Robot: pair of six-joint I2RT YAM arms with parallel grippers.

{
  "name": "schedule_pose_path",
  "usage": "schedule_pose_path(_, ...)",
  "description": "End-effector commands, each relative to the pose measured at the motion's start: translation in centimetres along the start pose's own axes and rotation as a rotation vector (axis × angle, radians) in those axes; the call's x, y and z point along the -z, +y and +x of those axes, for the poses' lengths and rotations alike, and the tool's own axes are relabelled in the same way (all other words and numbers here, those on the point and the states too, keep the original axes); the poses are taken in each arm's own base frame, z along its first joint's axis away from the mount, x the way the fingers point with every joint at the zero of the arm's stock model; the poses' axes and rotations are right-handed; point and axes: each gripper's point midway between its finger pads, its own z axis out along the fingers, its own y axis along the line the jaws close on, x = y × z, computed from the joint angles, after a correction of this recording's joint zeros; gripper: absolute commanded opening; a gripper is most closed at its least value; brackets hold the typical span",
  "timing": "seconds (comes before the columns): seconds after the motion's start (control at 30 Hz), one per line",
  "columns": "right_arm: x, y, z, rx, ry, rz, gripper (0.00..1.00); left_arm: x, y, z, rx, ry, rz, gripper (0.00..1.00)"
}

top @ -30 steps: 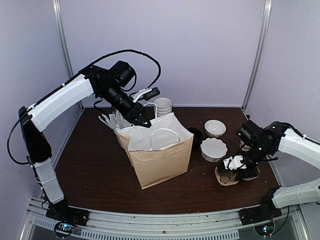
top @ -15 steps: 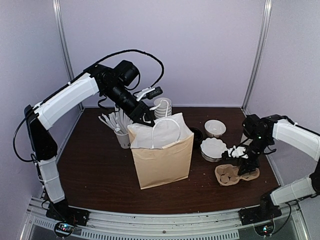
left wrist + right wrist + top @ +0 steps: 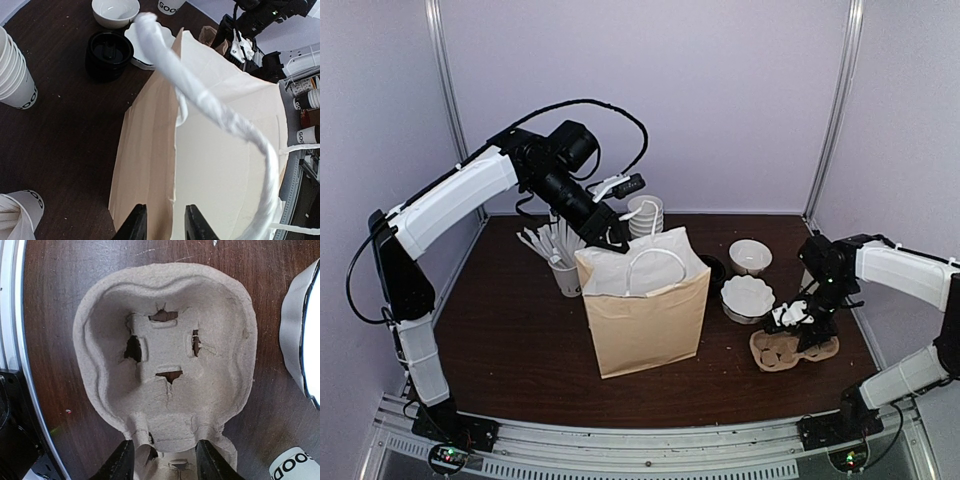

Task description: Pack the takeout coffee

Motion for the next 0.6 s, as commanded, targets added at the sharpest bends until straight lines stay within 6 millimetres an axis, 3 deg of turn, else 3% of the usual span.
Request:
schedule_pose_path(0.0, -0.6, -1.1, 0.4, 0.037, 0.016, 0.045, 0.42, 0.0, 0.2, -0.3, -0.018, -0.007, -0.001, 0.29)
schedule_pose_path(0.57, -1.7, 0.2, 1.7, 0.048, 0.077, -0.008, 0.42, -0.2, 0.2, -0.1, -0.019, -0.003, 0.009, 0.29)
